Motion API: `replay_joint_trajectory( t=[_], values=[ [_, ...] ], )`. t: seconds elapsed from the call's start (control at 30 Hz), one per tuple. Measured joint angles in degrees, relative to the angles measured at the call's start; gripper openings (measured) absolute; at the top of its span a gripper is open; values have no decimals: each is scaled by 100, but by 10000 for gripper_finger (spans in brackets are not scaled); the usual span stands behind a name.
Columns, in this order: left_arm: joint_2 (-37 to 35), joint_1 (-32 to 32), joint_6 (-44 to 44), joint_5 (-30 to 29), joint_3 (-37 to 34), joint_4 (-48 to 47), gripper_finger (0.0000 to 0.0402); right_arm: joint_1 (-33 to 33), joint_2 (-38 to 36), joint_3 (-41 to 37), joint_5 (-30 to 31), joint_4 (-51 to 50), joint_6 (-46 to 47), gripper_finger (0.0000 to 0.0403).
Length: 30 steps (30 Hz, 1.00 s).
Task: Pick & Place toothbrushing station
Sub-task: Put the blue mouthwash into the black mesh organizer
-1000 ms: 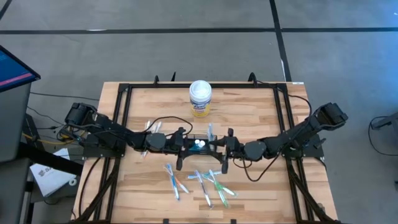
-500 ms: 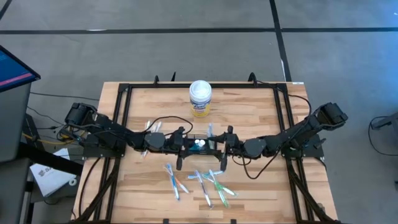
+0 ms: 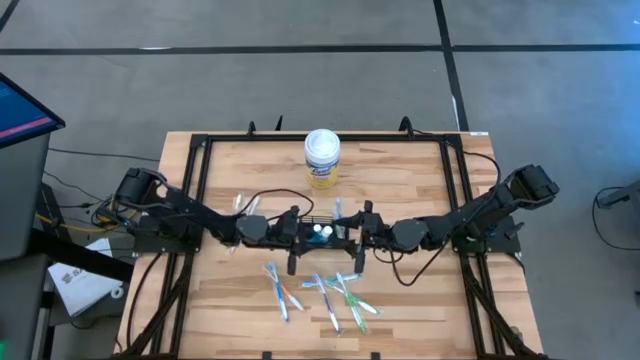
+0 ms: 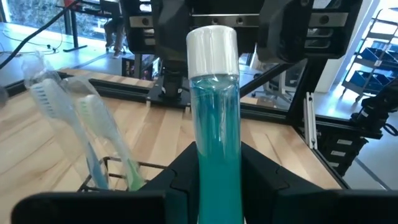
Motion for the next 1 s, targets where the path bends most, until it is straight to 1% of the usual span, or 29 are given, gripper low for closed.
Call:
replay_joint_trajectory(
  t=[0.07,0.3,0.4,0.5,0.67,0.7,0.93,1.0],
  values=[
    [108,0,-2,0,20,189,72,4,0,0,0,0,0,216],
    [331,0,13,5,278,203,72,11,0,0,-2,-37,2,215],
    [329,0,16,4,284,197,72,11,0,0,-2,-44,2,202],
    [329,2,16,4,284,208,72,11,0,0,-2,-63,2,168],
    [329,2,48,4,284,202,72,11,0,0,-45,-57,0,84],
    [329,2,57,4,282,202,72,11,-2,0,-68,-55,-6,75],
    [326,2,131,2,280,197,72,7,-2,0,-144,-57,-17,76],
    [326,2,131,3,280,197,72,7,-2,0,-147,-56,-21,88]
  ],
)
